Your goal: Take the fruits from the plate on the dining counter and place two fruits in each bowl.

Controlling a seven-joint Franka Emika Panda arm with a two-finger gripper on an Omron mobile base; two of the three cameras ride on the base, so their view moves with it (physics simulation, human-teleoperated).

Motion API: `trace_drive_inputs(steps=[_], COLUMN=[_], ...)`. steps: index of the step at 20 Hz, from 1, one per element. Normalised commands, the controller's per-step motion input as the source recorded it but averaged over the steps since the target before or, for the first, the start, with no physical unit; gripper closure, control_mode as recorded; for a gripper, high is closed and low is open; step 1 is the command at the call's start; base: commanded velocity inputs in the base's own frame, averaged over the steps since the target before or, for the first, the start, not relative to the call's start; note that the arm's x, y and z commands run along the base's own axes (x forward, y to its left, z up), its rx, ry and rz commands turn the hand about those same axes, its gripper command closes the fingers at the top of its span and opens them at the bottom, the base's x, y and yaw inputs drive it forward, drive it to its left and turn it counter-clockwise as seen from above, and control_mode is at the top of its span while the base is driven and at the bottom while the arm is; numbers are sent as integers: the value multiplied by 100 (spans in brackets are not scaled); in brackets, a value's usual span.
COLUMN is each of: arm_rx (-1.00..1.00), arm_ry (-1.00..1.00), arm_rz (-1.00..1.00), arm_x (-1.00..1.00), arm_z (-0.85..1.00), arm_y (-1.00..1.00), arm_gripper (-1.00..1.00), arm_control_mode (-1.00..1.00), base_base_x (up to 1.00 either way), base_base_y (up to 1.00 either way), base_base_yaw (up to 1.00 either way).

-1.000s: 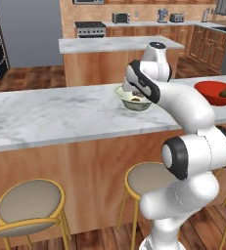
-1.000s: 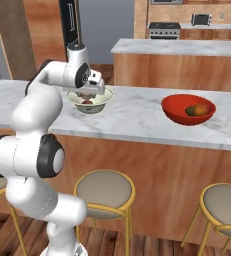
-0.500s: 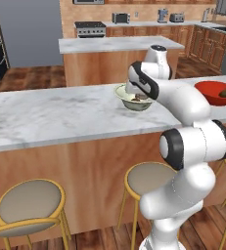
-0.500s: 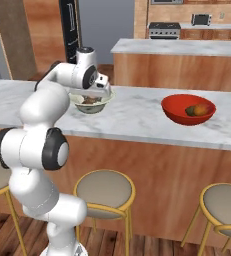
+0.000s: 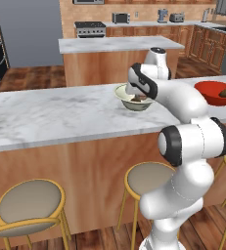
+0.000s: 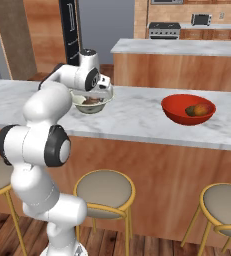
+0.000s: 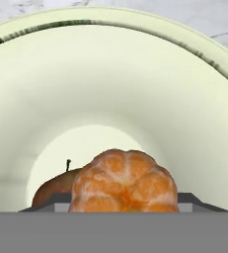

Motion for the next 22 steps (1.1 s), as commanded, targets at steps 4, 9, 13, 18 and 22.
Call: trace_drive_inputs(steps=[4, 9, 13, 18, 22], arm_rx=[0, 0, 0, 0, 0], arm_ry=[0, 0, 0, -1, -1], arm_rz=[0, 0, -5, -5, -6], arm_x=[21, 11, 0, -2, -35], arm_z=[0, 1, 10, 34, 42], arm_y=[0, 0, 0, 0, 0], arm_gripper=[-100, -100, -100, -100, -100], arm_control_mode=[-100, -100, -100, -100, -100], base_base_x=[0, 0, 0, 0, 0], base_base_y=[0, 0, 0, 0, 0], base_base_yaw=[0, 0, 0, 0, 0])
